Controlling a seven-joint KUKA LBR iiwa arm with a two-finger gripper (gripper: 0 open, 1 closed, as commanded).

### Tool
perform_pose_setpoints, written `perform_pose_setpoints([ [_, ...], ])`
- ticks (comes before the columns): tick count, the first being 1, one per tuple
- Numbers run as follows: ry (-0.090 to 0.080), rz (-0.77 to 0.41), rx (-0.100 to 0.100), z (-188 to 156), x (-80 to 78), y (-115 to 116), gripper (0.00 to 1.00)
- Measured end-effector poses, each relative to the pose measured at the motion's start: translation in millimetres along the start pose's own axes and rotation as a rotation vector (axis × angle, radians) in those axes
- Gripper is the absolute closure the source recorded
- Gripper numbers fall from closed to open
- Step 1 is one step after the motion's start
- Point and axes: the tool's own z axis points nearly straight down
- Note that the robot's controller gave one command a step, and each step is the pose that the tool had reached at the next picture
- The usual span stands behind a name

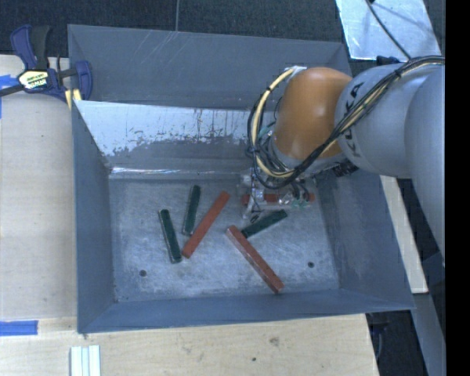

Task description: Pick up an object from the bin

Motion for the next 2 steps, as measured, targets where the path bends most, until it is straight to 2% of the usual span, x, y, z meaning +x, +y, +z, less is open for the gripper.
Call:
perform_pose_setpoints([
  [1, -0.006, -0.013, 0.001, -91.1, 0.0, -5.6, 1.00],
  [2, -0.008, -0.020, 0.001, -235.6, 6.2, -20.8, 1.00],
])
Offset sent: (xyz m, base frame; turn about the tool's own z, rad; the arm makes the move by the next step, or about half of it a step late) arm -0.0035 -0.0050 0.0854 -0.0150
